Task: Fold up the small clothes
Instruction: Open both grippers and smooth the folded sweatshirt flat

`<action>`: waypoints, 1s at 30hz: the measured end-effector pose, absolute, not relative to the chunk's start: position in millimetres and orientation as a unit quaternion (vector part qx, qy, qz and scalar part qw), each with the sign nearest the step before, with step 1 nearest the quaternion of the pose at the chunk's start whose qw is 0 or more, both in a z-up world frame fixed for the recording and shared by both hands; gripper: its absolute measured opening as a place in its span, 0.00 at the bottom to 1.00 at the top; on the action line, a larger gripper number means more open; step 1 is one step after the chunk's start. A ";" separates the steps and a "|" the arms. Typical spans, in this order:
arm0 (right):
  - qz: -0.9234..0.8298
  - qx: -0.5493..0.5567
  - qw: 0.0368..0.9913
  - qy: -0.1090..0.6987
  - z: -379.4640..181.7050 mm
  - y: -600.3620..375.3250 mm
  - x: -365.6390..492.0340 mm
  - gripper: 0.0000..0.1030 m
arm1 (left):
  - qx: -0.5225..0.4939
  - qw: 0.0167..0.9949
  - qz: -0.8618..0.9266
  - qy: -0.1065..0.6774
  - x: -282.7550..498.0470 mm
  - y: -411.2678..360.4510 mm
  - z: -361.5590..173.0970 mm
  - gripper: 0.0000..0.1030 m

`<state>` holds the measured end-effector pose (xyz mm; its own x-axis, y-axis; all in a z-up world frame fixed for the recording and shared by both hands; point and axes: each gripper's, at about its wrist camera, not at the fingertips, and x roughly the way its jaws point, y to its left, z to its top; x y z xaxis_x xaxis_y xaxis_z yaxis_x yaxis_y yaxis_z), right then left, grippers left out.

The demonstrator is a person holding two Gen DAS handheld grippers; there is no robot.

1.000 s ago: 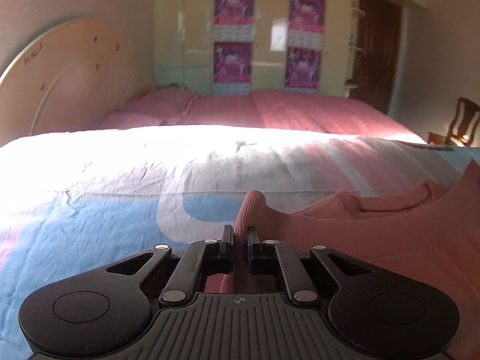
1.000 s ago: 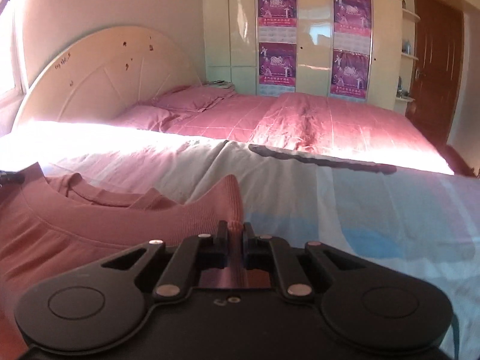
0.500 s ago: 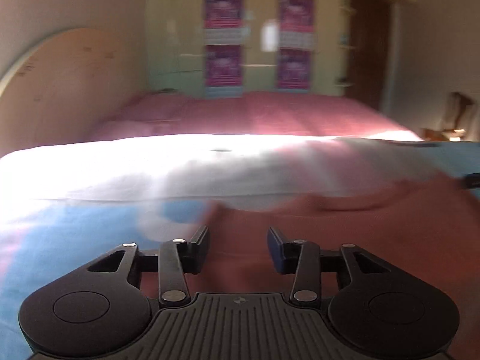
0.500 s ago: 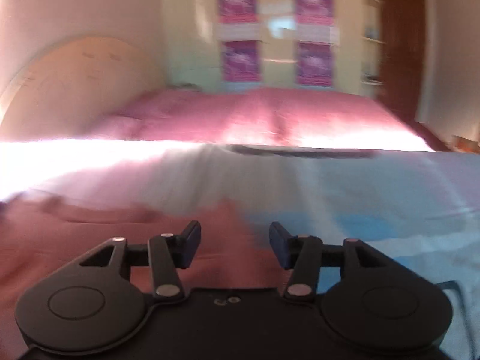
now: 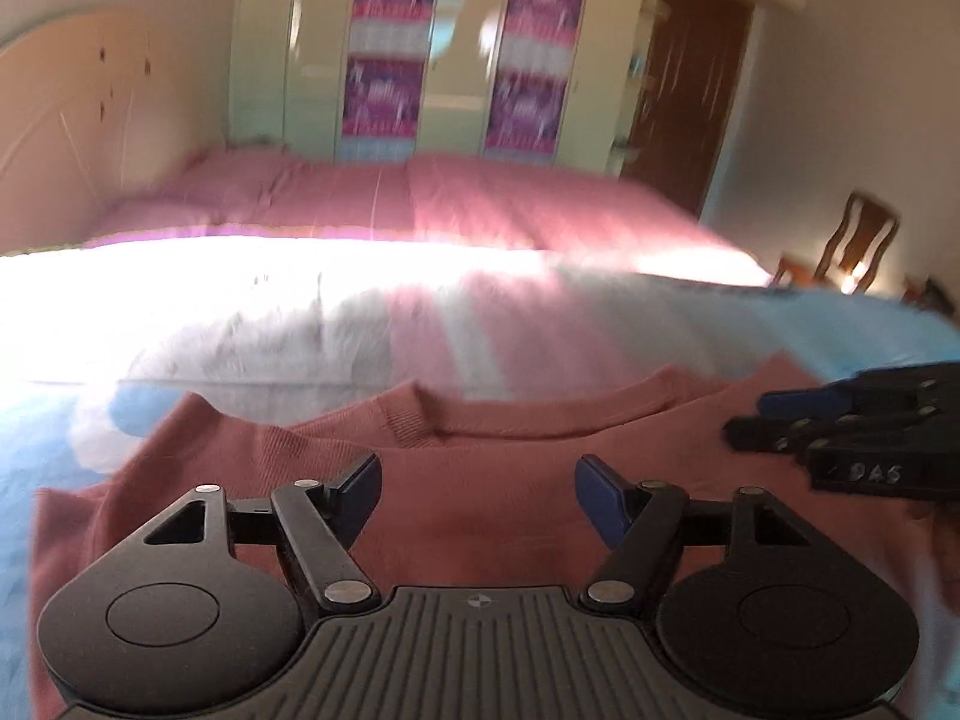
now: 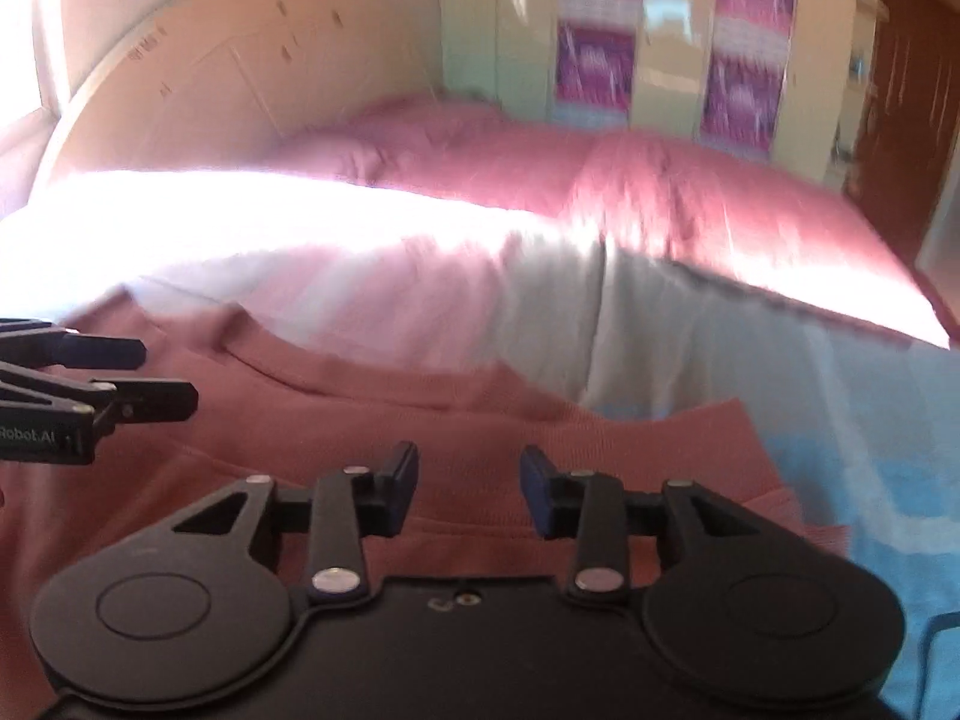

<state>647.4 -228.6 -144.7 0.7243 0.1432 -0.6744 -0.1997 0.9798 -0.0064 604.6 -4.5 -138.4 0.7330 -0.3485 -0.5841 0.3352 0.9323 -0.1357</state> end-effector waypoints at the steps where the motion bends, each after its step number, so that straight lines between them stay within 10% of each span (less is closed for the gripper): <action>1: 0.108 -0.036 0.929 0.353 -137.9 -226.6 634.8 0.39 | -0.017 0.927 -0.195 0.319 592.1 -7.4 -137.9 0.69; 8: 0.147 -0.094 0.915 0.363 -169.5 -199.5 596.6 0.49 | 0.070 0.917 -0.204 0.336 564.1 -33.5 -166.6 0.69; 18: 0.138 -0.090 0.908 0.385 -164.8 -210.0 577.6 0.38 | 0.055 0.924 -0.161 0.343 534.4 -16.3 -160.1 0.69; 30: 0.089 -0.076 0.913 0.390 -154.2 -241.8 528.9 0.38 | -0.004 0.933 -0.064 0.354 477.0 112.1 -167.5 0.69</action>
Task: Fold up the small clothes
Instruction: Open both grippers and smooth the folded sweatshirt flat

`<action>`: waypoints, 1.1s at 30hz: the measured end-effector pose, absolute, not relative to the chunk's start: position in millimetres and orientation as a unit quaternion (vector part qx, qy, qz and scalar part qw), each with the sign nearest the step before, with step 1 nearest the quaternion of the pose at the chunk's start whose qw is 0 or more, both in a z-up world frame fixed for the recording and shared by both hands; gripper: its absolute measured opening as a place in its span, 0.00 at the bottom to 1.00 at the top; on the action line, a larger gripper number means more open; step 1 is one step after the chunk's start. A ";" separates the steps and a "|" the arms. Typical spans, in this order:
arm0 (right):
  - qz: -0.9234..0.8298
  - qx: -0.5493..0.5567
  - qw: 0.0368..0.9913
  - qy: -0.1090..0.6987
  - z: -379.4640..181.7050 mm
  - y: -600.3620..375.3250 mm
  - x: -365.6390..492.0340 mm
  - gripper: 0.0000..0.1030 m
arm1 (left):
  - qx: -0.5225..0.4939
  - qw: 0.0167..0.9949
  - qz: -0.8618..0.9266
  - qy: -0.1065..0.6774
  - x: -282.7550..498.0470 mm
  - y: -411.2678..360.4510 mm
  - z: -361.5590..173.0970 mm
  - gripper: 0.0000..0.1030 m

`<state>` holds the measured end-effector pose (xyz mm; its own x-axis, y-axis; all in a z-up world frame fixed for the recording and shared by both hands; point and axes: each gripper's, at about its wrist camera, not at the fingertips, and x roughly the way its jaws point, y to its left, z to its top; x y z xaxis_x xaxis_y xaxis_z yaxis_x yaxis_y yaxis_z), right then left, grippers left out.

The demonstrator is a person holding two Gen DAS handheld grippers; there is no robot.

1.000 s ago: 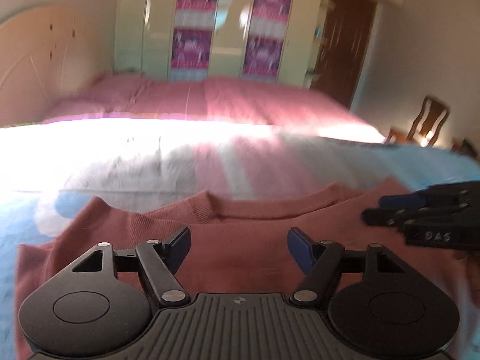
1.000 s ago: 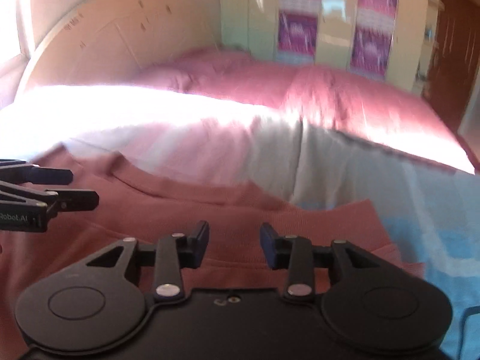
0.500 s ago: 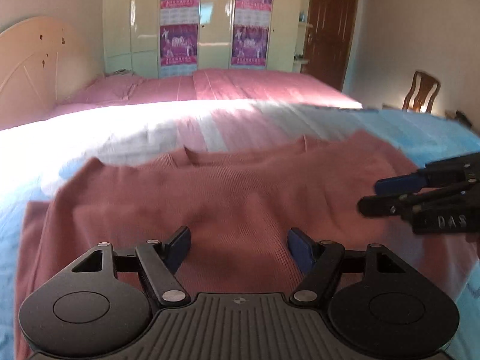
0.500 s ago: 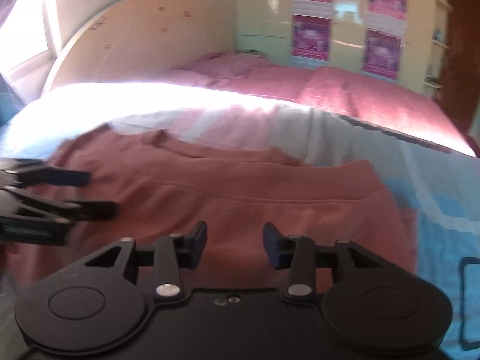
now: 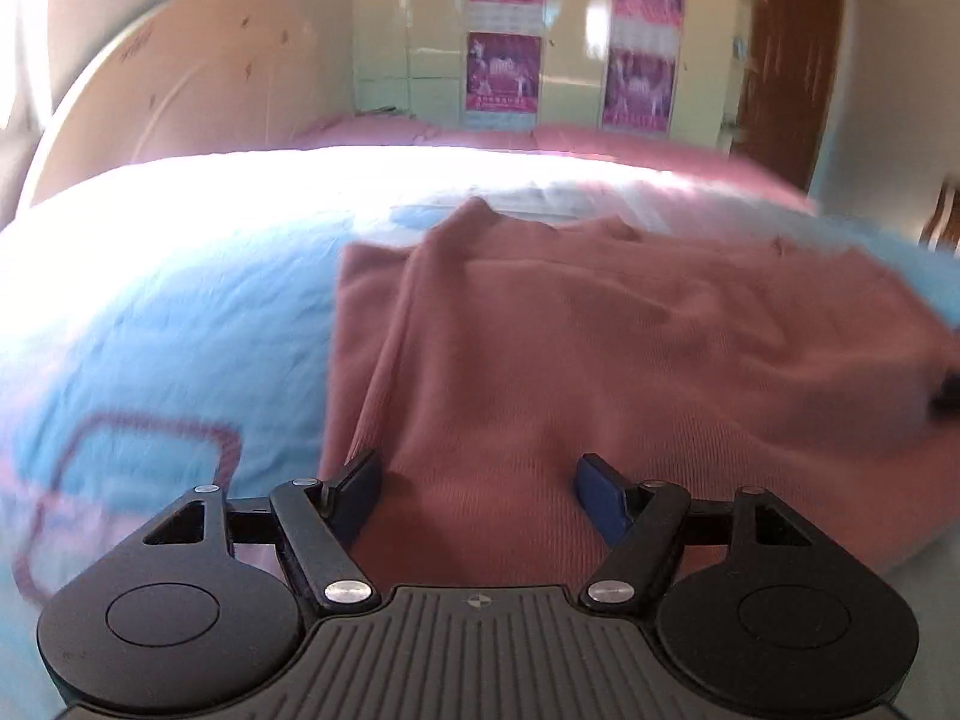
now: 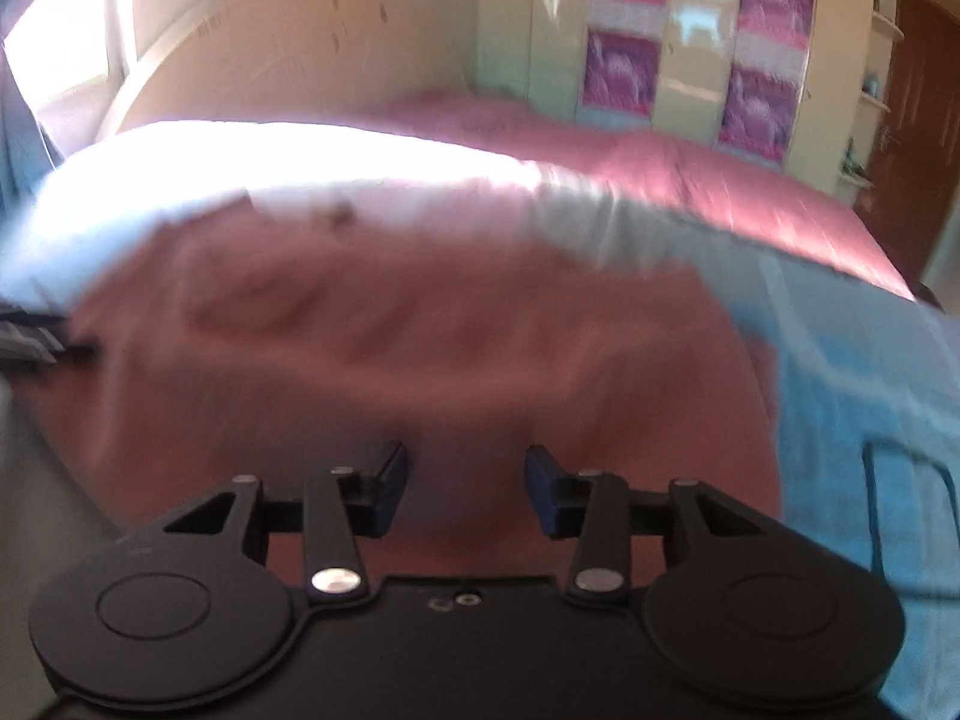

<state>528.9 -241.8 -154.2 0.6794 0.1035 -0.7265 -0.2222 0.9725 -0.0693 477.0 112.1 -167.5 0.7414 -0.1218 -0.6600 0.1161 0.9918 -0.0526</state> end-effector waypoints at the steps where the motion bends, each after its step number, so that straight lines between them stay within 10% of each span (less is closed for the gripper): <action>1: 0.073 -0.078 0.914 0.392 -160.2 -250.5 524.4 0.38 | 0.002 0.933 -0.065 0.353 472.8 113.9 -166.6 0.69; 9: 0.101 -0.066 0.929 0.350 -146.2 -219.1 497.2 0.48 | 0.091 0.936 -0.137 0.311 437.1 15.5 -143.8 0.77; 19: 0.065 -0.077 0.921 0.375 -160.8 -226.4 473.3 0.41 | 0.089 0.927 -0.072 0.357 430.6 47.5 -166.1 0.83; 23: -0.020 -0.028 0.918 0.395 -162.7 -302.8 460.6 0.13 | 0.045 0.929 -0.053 0.364 428.0 90.3 -170.1 0.83; 33: -0.023 -0.015 0.915 0.403 -158.2 -306.1 459.9 0.14 | 0.030 0.932 -0.060 0.355 439.6 59.3 -161.9 0.83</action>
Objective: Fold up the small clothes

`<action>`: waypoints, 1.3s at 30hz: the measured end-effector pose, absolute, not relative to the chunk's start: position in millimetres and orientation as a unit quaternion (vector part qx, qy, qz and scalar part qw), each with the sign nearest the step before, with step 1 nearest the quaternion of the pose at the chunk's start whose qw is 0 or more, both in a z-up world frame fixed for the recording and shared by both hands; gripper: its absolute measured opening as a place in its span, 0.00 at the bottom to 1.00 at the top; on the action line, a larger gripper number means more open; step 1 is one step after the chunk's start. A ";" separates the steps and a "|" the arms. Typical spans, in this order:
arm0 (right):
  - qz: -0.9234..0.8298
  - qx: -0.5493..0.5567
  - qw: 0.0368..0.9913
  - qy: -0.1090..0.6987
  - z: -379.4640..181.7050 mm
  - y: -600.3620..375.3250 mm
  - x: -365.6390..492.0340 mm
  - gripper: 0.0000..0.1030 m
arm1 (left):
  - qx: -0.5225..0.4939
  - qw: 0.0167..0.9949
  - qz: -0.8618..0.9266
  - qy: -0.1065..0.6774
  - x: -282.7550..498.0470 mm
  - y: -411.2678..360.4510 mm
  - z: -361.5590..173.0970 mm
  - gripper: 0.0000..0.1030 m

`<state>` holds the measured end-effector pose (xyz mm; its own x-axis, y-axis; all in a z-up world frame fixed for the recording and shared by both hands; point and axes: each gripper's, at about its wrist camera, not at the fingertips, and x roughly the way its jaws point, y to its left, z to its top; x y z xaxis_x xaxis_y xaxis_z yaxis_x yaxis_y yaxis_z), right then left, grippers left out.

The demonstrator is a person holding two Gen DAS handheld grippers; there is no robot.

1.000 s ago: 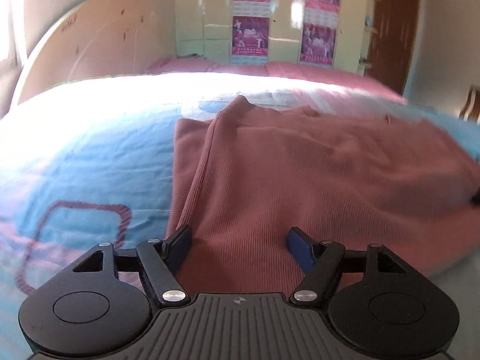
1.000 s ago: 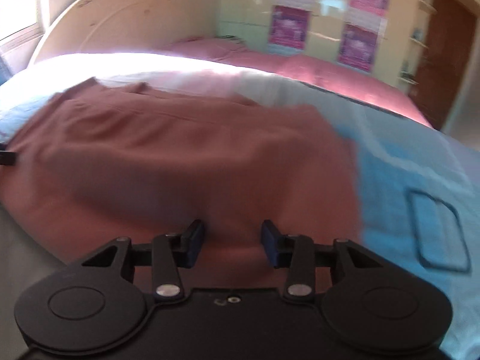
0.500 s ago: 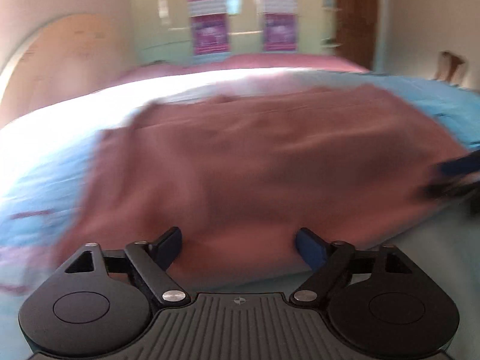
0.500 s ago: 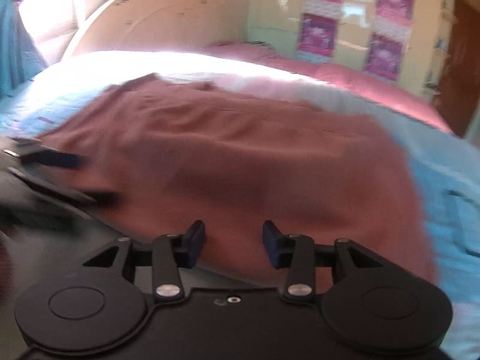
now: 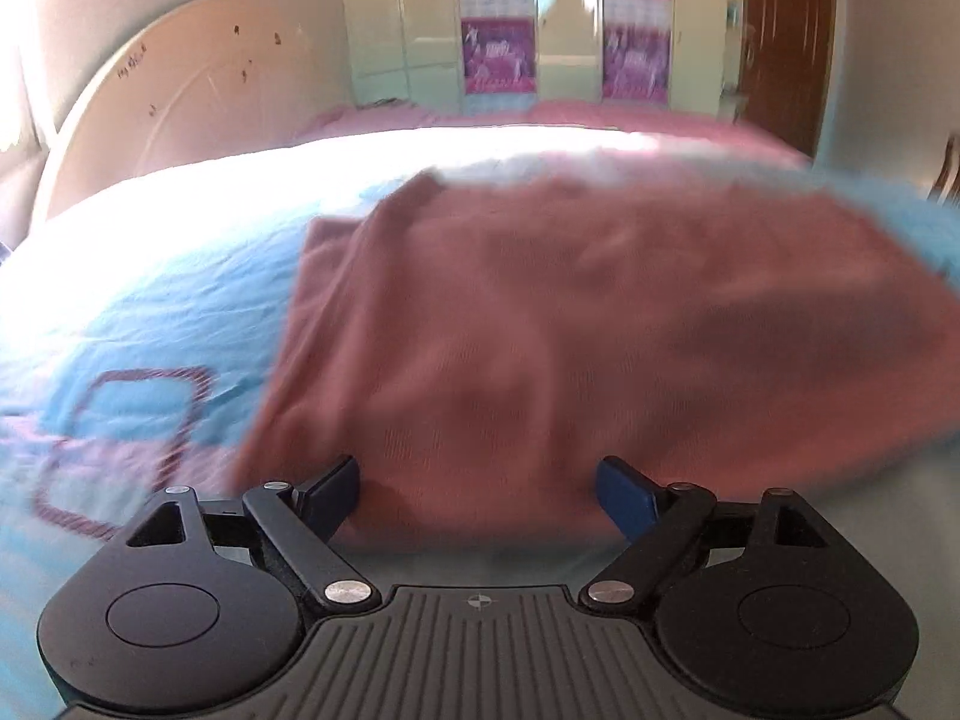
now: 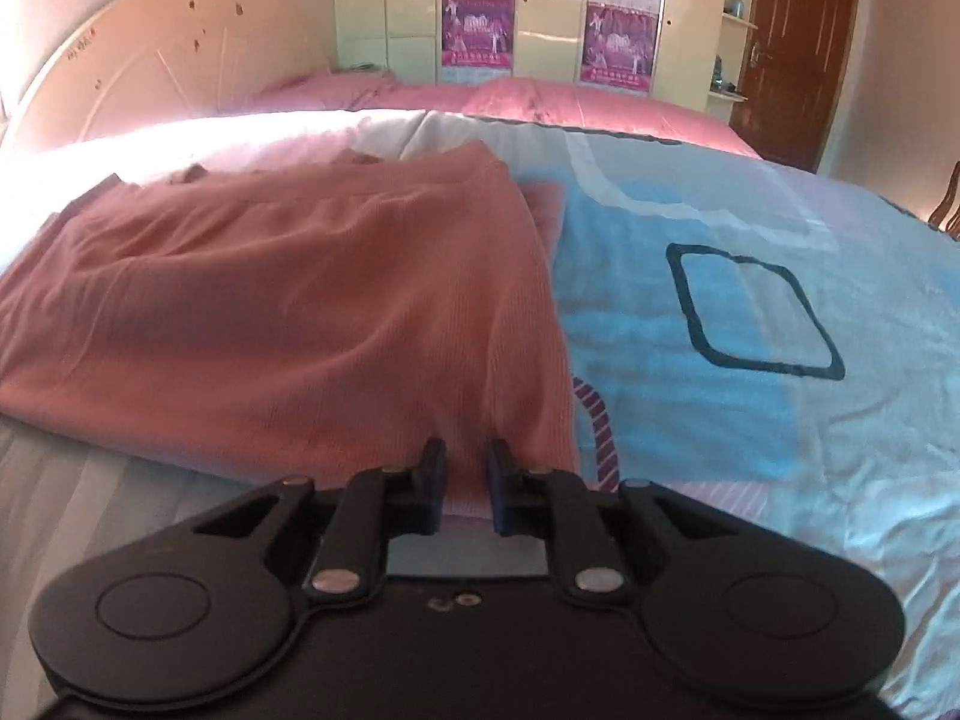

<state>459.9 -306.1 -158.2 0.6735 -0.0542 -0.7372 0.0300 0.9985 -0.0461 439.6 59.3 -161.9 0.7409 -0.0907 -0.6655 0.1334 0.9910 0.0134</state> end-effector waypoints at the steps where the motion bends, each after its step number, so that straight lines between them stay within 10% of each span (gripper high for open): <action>1: -0.021 -0.011 0.917 0.397 -152.5 -302.1 462.2 0.14 | 0.013 0.937 -0.075 0.342 442.4 52.4 -155.6 0.83; 24: 0.090 -0.038 0.920 0.379 -158.6 -204.8 522.9 0.20 | 0.054 0.923 -0.120 0.362 504.9 -31.2 -162.8 0.95; 31: 0.043 -0.013 0.926 0.376 -152.0 -240.6 531.9 0.36 | 0.053 0.922 -0.105 0.369 510.5 -27.0 -172.0 0.96; 39: 0.027 0.007 0.922 0.385 -153.6 -266.1 518.2 0.23 | 0.059 0.922 -0.102 0.369 510.4 -29.7 -172.0 0.96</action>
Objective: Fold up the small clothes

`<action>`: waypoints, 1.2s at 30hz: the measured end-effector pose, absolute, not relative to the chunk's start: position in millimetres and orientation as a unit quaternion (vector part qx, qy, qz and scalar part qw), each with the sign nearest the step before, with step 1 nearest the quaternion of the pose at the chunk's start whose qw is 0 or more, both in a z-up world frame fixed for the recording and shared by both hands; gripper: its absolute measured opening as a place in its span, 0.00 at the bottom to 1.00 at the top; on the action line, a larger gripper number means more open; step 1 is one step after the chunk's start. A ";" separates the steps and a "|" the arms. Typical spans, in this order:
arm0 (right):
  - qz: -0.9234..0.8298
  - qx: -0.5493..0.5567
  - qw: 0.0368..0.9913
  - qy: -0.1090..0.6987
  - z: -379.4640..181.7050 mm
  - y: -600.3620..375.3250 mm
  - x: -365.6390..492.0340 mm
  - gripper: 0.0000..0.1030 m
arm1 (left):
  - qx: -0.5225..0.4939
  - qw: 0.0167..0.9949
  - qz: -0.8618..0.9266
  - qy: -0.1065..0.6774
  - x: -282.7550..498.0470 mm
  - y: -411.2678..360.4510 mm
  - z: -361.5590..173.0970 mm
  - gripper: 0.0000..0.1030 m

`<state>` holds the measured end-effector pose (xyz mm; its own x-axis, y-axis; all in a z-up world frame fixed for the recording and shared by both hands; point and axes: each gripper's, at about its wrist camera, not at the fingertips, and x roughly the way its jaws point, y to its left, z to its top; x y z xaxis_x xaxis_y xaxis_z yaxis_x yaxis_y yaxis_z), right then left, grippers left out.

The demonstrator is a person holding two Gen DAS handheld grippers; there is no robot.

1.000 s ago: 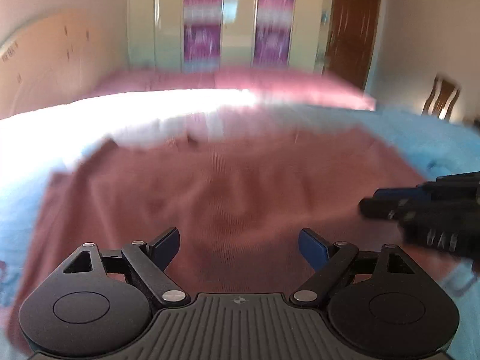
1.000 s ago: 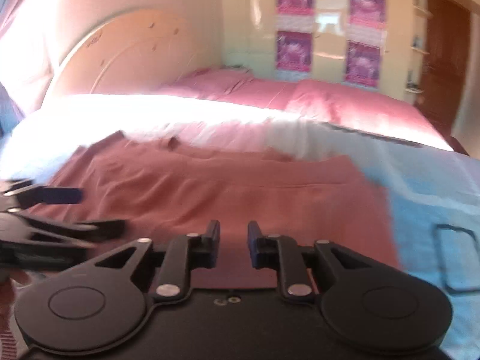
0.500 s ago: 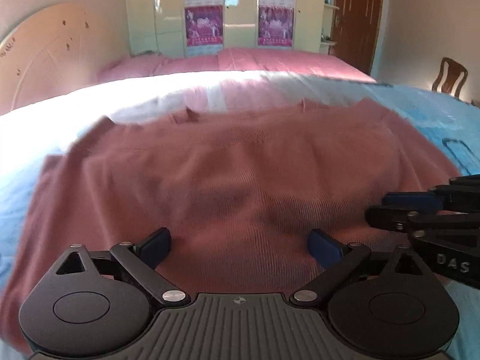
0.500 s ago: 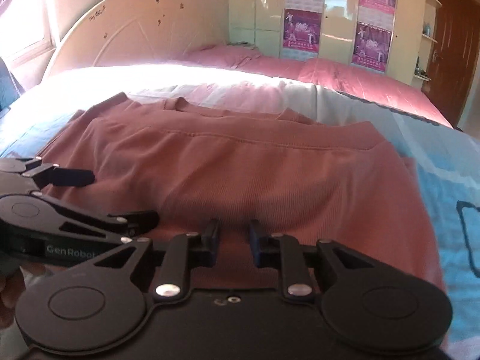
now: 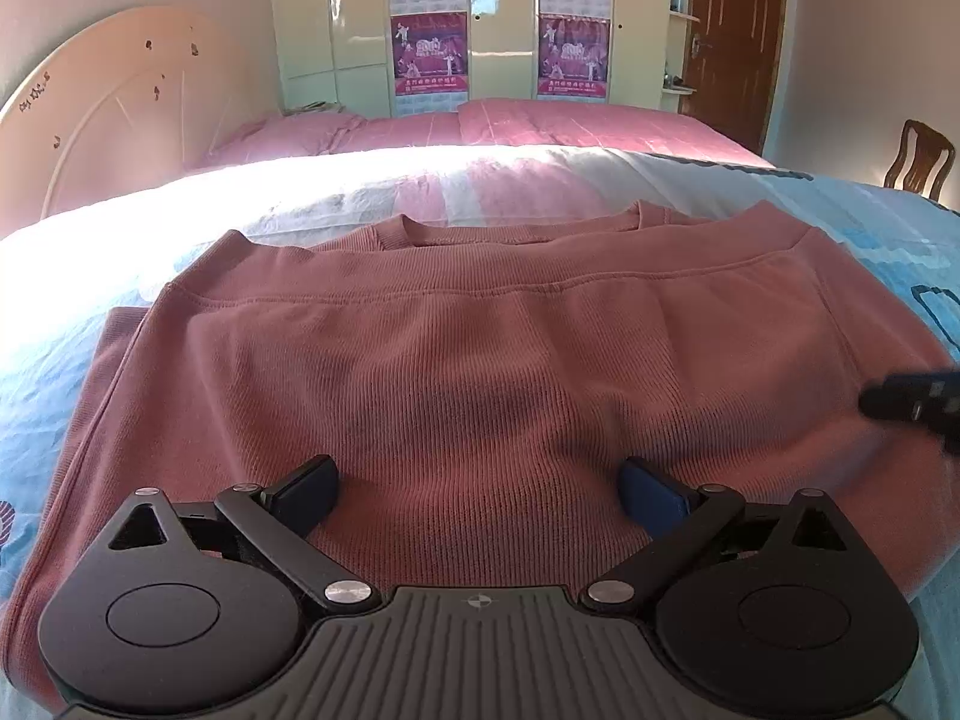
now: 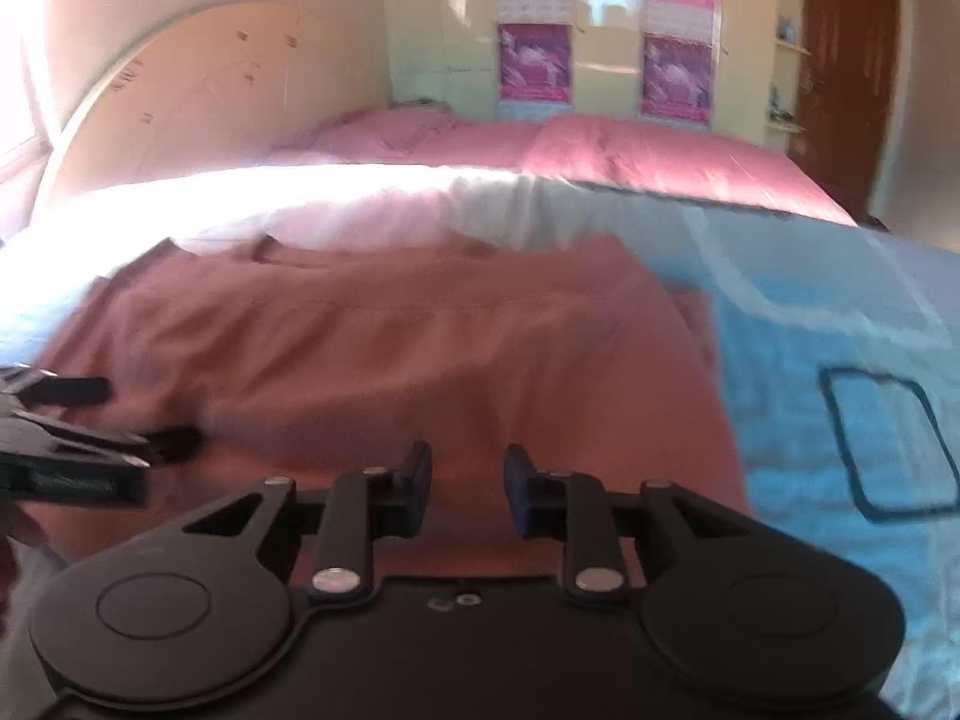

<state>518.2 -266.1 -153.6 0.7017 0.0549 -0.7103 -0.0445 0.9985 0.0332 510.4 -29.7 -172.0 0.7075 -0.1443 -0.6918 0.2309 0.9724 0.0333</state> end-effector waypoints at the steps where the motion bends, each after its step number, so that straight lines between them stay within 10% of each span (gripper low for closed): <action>1: 0.021 0.010 0.917 0.398 -159.4 -271.7 521.6 0.23 | 0.058 0.922 -0.101 0.369 509.5 -30.5 -171.6 0.96; 18: 0.056 0.050 0.931 0.358 -126.8 -287.2 490.9 0.32 | -0.087 0.928 0.030 0.361 383.3 115.8 -161.9 0.96; 25: 0.099 0.070 0.926 0.356 -126.8 -252.3 502.2 0.12 | -0.300 0.894 0.012 0.333 386.9 155.6 -178.0 0.71; 31: 0.130 0.078 0.920 0.361 -128.0 -218.0 531.1 0.02 | -0.383 0.874 0.018 0.298 421.2 143.1 -197.6 0.70; 33: 0.137 0.080 0.917 0.367 -131.0 -208.9 546.0 0.02 | -0.390 0.873 0.016 0.293 434.1 141.3 -201.8 0.48; 34: 0.139 0.081 0.915 0.370 -133.4 -204.6 553.1 0.02 | -0.395 0.865 0.017 0.308 444.0 141.9 -208.0 0.07; 36: 0.148 0.078 0.912 0.374 -136.3 -194.6 565.7 0.02 | -0.438 0.849 0.016 0.296 450.0 149.2 -213.2 0.08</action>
